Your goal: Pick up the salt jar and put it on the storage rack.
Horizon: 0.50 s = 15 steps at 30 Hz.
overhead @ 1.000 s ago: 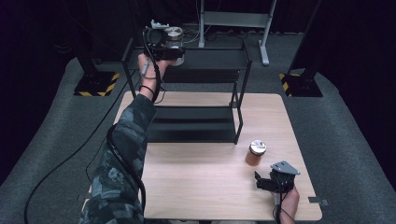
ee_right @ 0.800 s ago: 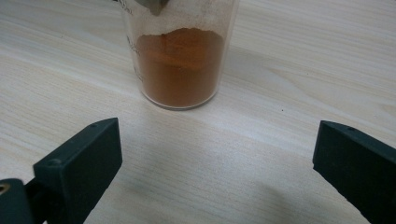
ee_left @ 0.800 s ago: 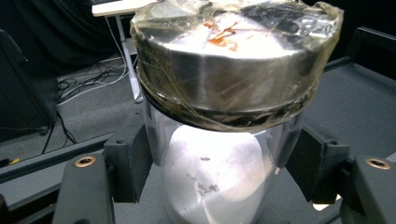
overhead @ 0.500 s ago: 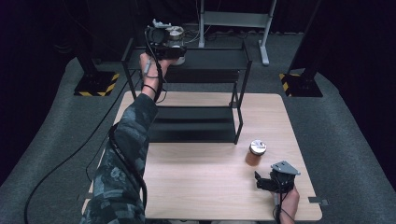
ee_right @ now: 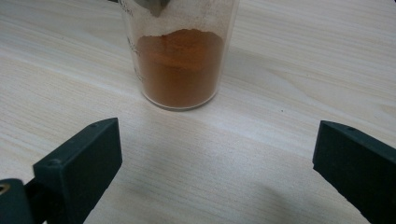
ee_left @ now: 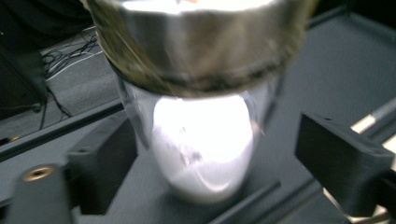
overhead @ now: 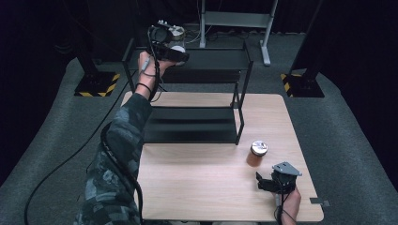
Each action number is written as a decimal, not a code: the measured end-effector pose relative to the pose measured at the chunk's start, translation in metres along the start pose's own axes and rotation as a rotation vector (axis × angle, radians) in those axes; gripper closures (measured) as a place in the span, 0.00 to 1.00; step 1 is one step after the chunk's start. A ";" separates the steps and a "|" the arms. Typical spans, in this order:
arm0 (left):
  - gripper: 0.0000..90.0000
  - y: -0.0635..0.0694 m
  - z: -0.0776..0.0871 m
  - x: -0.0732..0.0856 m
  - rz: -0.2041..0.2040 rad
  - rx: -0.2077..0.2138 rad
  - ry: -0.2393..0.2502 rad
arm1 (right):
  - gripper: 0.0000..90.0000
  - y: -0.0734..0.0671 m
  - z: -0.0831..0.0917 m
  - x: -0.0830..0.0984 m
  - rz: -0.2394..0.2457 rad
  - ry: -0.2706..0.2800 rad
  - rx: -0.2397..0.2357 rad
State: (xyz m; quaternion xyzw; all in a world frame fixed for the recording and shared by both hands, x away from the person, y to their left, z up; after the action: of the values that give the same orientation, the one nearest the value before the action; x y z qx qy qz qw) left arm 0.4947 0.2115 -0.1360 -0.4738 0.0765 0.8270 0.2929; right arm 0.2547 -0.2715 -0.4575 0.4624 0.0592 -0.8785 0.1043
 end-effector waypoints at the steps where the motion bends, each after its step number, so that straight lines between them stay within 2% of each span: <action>1: 0.06 0.000 0.002 0.000 -0.007 0.004 -0.008 | 0.00 0.000 0.000 0.000 -0.001 0.000 0.001; 4: 0.01 0.002 0.008 0.001 -0.029 0.013 -0.028 | 0.00 0.000 0.000 0.000 -0.001 0.000 0.002; 8: 0.00 0.005 0.019 0.007 -0.079 0.026 -0.054 | 0.00 0.000 0.000 0.000 -0.001 -0.001 0.003; 15: 0.00 0.012 0.043 0.030 -0.159 0.055 -0.079 | 0.00 -0.001 0.000 0.000 0.000 -0.003 0.006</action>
State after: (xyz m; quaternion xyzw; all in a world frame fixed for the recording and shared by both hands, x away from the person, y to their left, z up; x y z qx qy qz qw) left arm 0.4454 0.2313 -0.1393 -0.4374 0.0496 0.8166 0.3734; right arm 0.2551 -0.2702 -0.4575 0.4614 0.0567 -0.8794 0.1029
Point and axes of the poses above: each handheld gripper's, and its own axes: z roughly backward along the jaws, x roughly out of its underside, y roughly to its right, the point moved 2 cm from there along -z, roughly forward along the jaws, and after that the axes turned 7 degrees about -z, right-handed, at the moved point
